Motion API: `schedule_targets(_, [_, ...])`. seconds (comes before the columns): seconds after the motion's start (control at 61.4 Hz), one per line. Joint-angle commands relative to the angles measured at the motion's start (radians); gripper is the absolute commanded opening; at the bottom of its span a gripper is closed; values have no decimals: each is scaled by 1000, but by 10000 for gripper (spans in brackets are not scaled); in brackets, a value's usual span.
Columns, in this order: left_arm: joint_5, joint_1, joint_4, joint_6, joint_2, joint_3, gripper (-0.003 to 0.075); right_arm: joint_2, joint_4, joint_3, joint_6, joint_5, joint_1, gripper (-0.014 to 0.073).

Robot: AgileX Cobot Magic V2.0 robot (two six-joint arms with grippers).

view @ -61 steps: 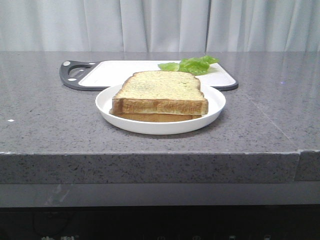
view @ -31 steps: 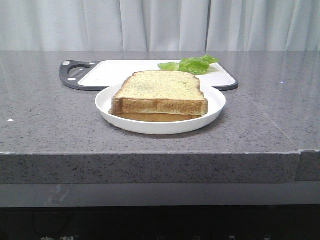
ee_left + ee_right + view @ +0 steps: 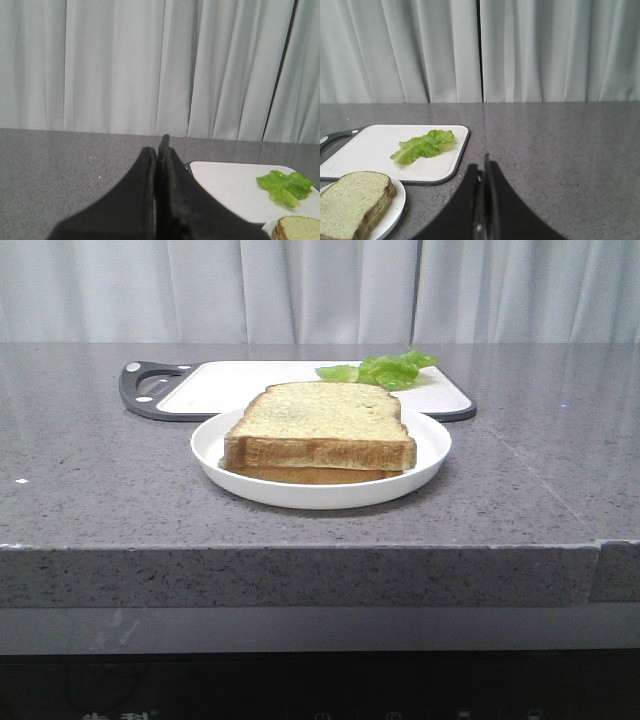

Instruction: Left arm grabs bread, right arm adds lettuce

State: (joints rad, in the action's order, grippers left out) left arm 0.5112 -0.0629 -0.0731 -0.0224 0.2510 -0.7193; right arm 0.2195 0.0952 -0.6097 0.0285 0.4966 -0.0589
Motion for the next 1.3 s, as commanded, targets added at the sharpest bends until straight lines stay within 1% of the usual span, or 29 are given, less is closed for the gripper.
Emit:
schedule_targets(0.0, [4,-3,-10,2,87,-74,-20,93,-9,-84,-8,-3,7,-118])
schedule_targets(0.196, [22,-3,-16,2,189,-48,-20,211,-9,-63,-8,48,7,-118])
schedule_targets(0.391, [11,-3,-16,2,268,-8,-20,287,-9,-55,-8,45,7,-118])
schedule_targets(0.587, [45,-3,-16,2,333,-6,-18,325,-9,-55,-8,46,7,-118])
schedule_targets(0.652, [51,-3,-16,2,355,-6,14,333,-9,-55,-8,50,7,-114])
schedule_targets(0.701, [56,-3,-16,2,372,-6,79,340,-9,-55,-8,58,7,-106])
schedule_targets(0.75, [60,-3,-16,2,386,-6,175,347,-9,-55,-8,67,7,-76])
schedule_targets(0.766, [63,-3,-16,2,392,-8,207,350,-9,-55,-8,71,7,-53])
schedule_targets(0.782, [66,-3,-16,2,396,-10,258,354,-9,-55,-8,76,7,-34])
schedule_targets(0.831, [66,-3,-16,2,409,-11,359,360,-9,-55,-8,88,7,44])
schedule_targets(0.847, [66,-3,-16,2,415,-11,405,364,-9,-55,-8,91,7,85])
schedule_targets(0.88, [66,-3,-24,2,424,-12,465,370,-9,-55,-8,96,7,157])
schedule_targets(0.929, [78,-3,-52,2,437,-17,512,377,-9,-55,-8,98,7,245])
schedule_targets(0.945, [84,-3,-62,4,441,-19,518,379,-9,-55,-8,98,7,285])
schedule_targets(0.978, [98,-5,-84,15,449,-26,514,384,-9,-55,-8,98,7,331])
schedule_targets(1.01, [121,-12,-117,44,463,-38,507,386,-7,-55,-8,98,7,374])
schedule_targets(1.043, [140,-18,-148,75,479,-51,499,387,-5,-55,-8,98,7,400])
schedule_targets(1.19, [216,-74,-300,186,564,-122,449,389,-3,-55,-8,99,7,405])
schedule_targets(1.287, [238,-131,-357,209,634,-174,425,389,-3,-55,-8,99,7,405])
